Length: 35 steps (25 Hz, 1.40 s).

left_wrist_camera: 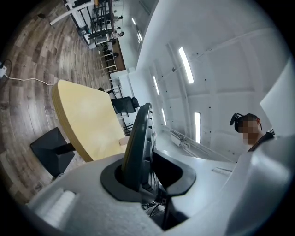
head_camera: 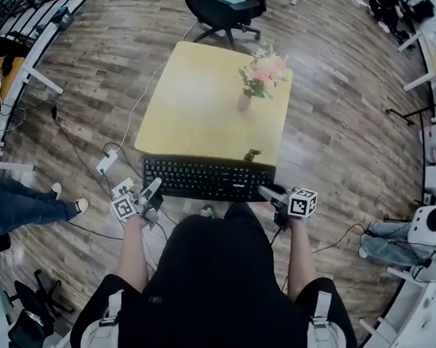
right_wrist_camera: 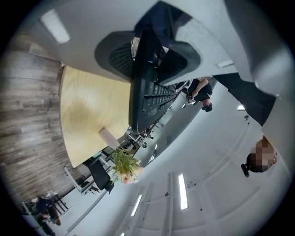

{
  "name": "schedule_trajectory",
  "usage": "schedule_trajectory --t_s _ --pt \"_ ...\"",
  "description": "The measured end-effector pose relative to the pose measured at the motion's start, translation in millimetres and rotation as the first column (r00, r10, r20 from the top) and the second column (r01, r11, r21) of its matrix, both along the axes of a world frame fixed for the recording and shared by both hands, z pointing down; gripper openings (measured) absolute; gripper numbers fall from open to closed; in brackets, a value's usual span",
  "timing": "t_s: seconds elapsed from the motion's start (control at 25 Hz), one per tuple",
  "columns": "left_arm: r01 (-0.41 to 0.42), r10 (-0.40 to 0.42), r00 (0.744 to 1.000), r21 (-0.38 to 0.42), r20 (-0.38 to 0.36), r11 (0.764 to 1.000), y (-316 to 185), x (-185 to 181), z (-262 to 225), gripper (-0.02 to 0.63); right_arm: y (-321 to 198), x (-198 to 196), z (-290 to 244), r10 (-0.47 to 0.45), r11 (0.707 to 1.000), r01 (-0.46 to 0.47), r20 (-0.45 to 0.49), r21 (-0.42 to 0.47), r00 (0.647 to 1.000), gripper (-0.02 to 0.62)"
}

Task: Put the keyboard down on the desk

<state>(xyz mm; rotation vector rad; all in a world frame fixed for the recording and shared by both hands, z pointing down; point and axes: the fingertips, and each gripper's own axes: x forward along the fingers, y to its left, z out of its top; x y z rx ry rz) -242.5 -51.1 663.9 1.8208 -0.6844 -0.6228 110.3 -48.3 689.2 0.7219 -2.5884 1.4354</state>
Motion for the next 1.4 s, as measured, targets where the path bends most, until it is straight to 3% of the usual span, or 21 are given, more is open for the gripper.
schedule_trajectory --t_s 0.32,1.0,1.16,1.4 --pt "0.008 -0.004 0.997 -0.052 0.075 0.999 -42 7 17 0.084 -48 7 17 -0.022 0.999 0.021 -0.013 -0.038 1.000 0.167" --pt "0.003 0.012 0.985 -0.082 0.174 0.997 -62 11 57 0.094 -57 11 59 -0.012 0.996 0.006 -0.072 -0.084 0.997 0.181" --pt "0.008 0.010 0.970 -0.072 0.244 0.997 -70 12 71 0.097 -63 15 73 -0.024 0.994 0.014 -0.095 -0.107 0.995 0.186" --pt "0.019 0.006 0.963 -0.089 0.270 0.996 -86 15 76 0.100 -80 19 80 -0.046 0.990 0.029 -0.123 -0.138 0.991 0.193"
